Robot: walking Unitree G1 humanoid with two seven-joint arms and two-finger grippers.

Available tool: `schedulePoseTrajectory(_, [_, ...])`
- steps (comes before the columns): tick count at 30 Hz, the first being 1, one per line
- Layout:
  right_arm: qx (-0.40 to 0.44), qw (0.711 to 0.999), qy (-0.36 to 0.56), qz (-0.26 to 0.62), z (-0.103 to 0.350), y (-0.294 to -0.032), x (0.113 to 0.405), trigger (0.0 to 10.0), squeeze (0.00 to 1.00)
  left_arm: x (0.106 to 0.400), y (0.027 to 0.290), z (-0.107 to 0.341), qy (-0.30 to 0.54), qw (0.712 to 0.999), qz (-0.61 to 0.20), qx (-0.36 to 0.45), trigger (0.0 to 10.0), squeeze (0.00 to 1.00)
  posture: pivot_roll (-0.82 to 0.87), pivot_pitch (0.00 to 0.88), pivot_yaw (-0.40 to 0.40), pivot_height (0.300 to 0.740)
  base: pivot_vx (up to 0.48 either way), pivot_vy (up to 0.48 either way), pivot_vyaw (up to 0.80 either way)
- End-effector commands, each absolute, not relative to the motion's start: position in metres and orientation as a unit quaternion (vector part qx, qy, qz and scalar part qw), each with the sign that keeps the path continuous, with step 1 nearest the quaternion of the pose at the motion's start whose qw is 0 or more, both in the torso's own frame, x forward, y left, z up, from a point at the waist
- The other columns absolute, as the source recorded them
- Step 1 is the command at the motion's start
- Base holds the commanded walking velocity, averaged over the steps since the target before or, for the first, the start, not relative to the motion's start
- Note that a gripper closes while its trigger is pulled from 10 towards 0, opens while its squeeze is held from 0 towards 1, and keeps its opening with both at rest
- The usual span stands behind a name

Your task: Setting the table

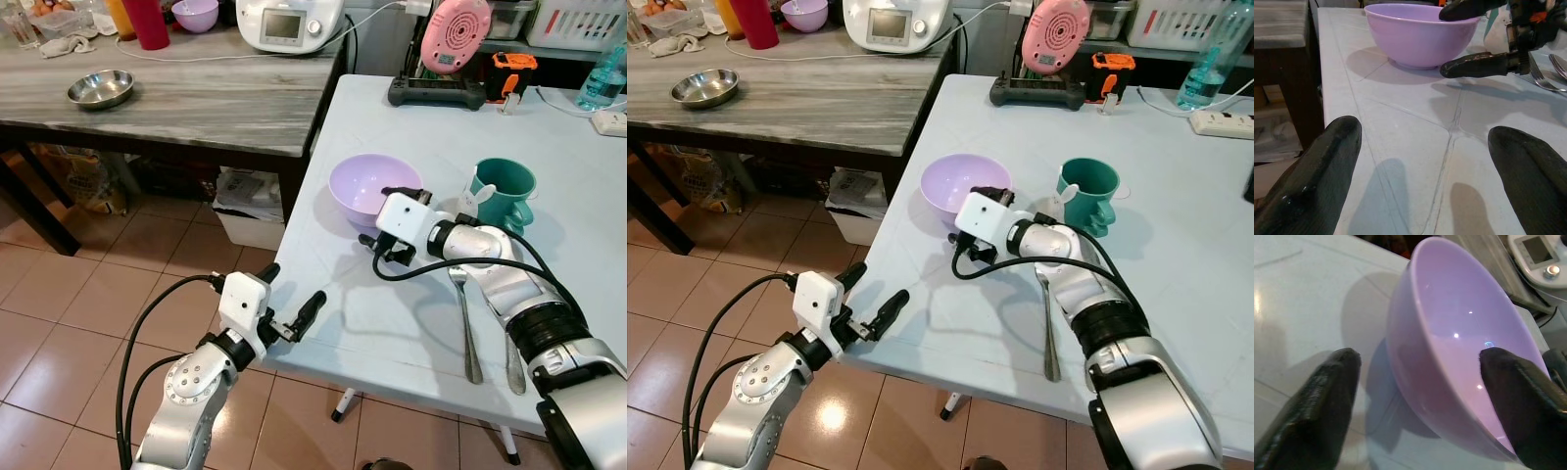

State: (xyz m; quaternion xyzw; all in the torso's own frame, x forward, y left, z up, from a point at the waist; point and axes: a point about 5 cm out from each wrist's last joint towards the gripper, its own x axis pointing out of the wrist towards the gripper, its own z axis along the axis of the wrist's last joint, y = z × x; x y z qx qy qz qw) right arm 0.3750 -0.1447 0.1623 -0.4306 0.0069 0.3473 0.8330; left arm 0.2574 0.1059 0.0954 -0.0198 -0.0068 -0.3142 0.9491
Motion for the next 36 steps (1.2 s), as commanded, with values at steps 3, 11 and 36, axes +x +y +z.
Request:
schedulePoseTrajectory(3, [-0.455,0.816,0.006,0.358,0.160,-0.141,0.378,0.0,0.00,0.257,0.105,0.100,-0.019,0.948,-0.317,-0.012,10.0,0.00,-0.22,0.137,0.049,0.740,0.000,0.000,0.00])
schedulePoseTrajectory(11, [-0.480,0.803,0.003,0.352,0.155,-0.146,0.380,0.0,0.00,0.256,0.104,0.099,-0.018,0.948,-0.318,-0.010,10.0,0.00,-0.22,0.132,0.049,0.740,0.000,0.000,0.00])
schedulePoseTrajectory(36, [-0.511,0.792,-0.051,0.329,0.162,-0.151,0.379,0.0,0.00,0.261,0.106,0.099,-0.016,0.948,-0.317,0.000,10.0,0.00,-0.23,0.116,0.079,0.740,0.000,0.000,0.00])
